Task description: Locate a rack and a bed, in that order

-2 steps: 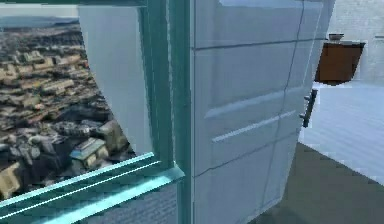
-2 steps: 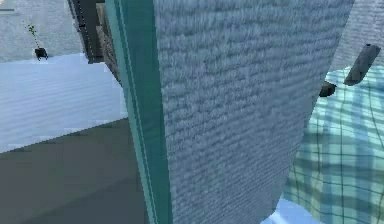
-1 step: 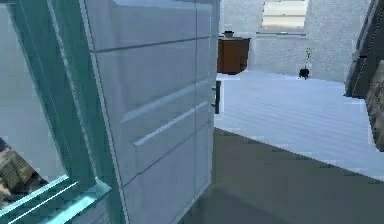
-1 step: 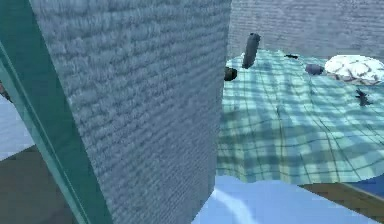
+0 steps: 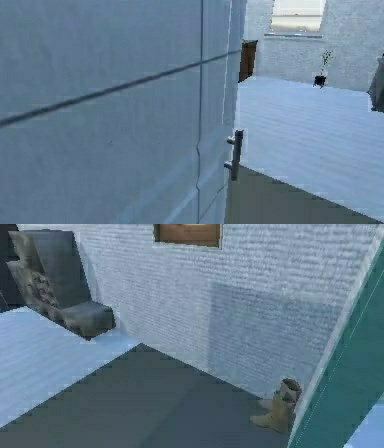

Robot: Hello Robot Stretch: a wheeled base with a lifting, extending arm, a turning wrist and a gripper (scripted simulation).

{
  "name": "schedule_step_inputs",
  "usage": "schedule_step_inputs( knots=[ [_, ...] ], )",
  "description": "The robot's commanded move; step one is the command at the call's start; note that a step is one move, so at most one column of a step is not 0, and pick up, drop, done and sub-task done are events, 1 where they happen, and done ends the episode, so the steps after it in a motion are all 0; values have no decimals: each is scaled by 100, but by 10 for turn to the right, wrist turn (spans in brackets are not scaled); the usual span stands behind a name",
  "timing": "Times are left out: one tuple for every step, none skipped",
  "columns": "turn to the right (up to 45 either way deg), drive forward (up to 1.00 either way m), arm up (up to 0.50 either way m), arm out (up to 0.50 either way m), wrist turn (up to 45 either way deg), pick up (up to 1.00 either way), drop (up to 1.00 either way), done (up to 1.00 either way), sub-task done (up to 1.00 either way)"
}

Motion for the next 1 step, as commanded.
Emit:
schedule_step_inputs(
  knots=[
    [390,0,0,0,0,0,0,0,0]
  ],
)
